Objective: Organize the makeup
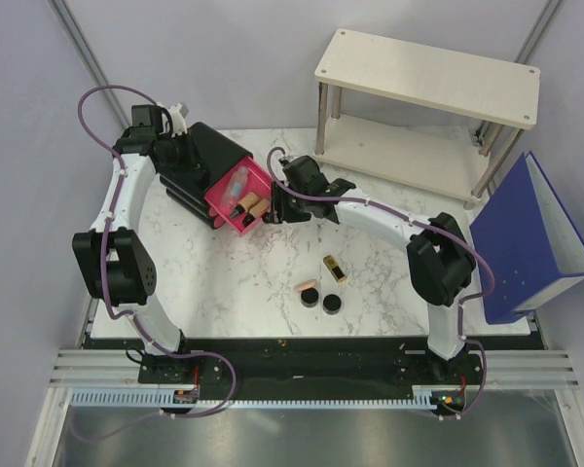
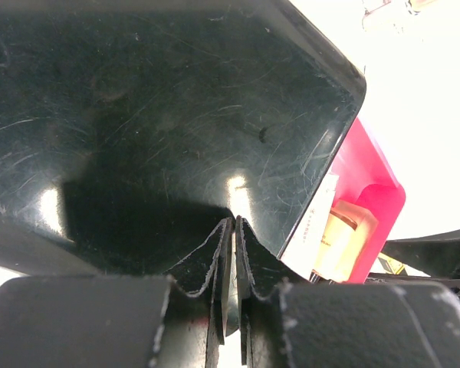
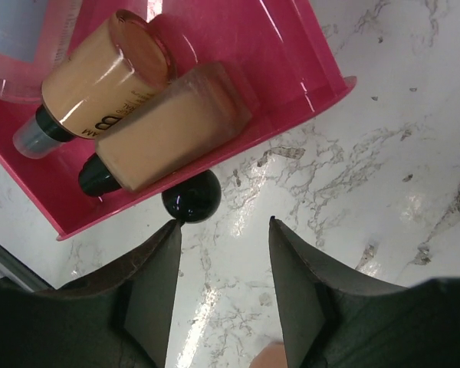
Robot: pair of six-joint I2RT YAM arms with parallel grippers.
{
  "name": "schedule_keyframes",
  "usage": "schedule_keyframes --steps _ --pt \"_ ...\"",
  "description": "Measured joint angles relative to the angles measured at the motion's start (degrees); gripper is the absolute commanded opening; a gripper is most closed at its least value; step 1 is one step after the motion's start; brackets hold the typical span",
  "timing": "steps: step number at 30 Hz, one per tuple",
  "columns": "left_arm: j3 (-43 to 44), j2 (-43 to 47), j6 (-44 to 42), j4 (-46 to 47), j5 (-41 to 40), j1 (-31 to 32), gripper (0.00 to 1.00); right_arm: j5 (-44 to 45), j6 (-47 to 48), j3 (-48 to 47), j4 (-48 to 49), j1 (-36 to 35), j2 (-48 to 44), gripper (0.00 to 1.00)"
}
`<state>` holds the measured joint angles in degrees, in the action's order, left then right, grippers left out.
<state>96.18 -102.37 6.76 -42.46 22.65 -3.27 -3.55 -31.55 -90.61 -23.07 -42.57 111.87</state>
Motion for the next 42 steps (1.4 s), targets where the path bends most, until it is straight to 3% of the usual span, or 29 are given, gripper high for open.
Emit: schedule_keyframes --steps 14,17,18,19,27,42 --pt "-0.42 0.22 0.0 0.39 -0.02 0.0 0.15 -2.51 0.22 -5.16 -0.57 -0.48 4.87 0.53" --pt "-0.42 0.22 0.0 0.39 0.0 0.0 0.15 -2.97 -0.07 -5.35 -0.7 -0.72 5.62 0.44" --pt "-0.42 0.22 0.0 0.37 -0.02 0.0 0.15 -3.02 -0.17 -5.44 -0.68 -0.85 5.75 0.32" --pt "-0.42 0.22 0.0 0.37 0.0 0.0 0.15 -3.08 -0.17 -5.44 -0.57 -0.96 5.81 0.28" --pt "-0.46 0.26 -0.02 0.37 0.0 0.0 0.15 -2.56 -0.83 -5.84 -1.01 -1.18 5.95 0.11" --pt "-0.46 0.31 -0.02 0.37 0.0 0.0 0.15 0.85 -1.11 -14.01 -2.14 -1.31 7.17 0.08"
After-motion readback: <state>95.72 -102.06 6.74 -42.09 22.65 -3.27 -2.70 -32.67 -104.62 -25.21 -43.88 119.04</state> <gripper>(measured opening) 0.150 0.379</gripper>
